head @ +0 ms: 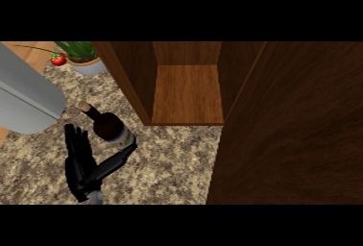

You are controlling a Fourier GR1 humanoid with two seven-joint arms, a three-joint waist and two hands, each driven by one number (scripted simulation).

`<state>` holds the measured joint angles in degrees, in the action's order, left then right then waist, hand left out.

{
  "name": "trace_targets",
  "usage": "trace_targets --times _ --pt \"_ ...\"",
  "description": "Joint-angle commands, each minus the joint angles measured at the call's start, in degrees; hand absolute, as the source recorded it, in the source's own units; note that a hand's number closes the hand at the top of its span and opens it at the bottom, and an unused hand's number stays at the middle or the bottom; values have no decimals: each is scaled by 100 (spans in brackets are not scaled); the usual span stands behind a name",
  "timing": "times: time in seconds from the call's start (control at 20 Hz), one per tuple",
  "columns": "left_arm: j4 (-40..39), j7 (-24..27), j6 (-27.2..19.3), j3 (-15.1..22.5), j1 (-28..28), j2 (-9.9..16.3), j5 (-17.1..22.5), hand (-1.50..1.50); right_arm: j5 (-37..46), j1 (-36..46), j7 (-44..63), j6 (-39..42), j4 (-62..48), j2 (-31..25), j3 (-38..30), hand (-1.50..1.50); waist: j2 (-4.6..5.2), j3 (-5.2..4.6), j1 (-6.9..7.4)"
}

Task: Pick up the wine, place it into the cabinet and close the cabinet

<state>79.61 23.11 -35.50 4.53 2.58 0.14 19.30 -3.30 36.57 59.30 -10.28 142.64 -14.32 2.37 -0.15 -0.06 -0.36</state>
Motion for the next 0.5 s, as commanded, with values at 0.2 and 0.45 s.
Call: trace_targets --times 0.2,0.45 --pt "-1179 951 787 -399 -305 -13 899 -150 -449 115 569 -16 438 -123 -176 -150 2 0 3" --pt "-2251 1472 1278 -794 -866 -12 1032 -150 -282 -11 519 -129 559 -58 -113 -150 8 0 -17"
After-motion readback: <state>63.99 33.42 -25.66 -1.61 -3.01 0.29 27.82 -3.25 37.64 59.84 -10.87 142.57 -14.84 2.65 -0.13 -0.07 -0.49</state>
